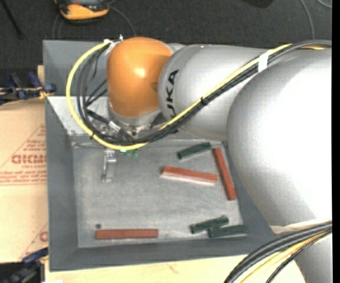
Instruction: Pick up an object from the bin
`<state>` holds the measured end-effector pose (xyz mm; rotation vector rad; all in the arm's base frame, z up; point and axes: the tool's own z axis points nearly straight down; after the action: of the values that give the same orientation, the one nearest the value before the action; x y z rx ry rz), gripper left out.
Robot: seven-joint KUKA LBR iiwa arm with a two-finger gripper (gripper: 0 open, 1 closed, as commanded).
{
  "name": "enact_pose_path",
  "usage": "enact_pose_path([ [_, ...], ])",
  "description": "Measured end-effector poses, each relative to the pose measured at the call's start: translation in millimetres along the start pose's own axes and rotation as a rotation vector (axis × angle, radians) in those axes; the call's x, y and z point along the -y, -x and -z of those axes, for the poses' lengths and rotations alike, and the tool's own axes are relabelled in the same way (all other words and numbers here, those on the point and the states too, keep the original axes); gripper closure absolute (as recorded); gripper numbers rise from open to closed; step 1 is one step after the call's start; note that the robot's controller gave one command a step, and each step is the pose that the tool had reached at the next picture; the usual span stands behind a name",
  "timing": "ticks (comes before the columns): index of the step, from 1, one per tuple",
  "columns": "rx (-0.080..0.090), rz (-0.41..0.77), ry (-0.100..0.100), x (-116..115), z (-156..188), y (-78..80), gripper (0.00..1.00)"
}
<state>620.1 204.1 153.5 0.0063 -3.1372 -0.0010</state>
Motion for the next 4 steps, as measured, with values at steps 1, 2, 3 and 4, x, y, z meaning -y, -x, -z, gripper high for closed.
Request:
enact_pose_path([
  [1, 0.008, -0.003, 0.001, 0.8, 5.4, 2.1, 0.0],
  [2, 0.009, -0.023, 0.002, 54.4, -5.9, -2.0, 0.0],
  [3, 0.006, -0.043, -0.002, 81.6, 28.7, 12.3, 0.0],
  [4, 0.018, 0.01, 0.0, 101.6, 21.7, 20.6, 0.0],
])
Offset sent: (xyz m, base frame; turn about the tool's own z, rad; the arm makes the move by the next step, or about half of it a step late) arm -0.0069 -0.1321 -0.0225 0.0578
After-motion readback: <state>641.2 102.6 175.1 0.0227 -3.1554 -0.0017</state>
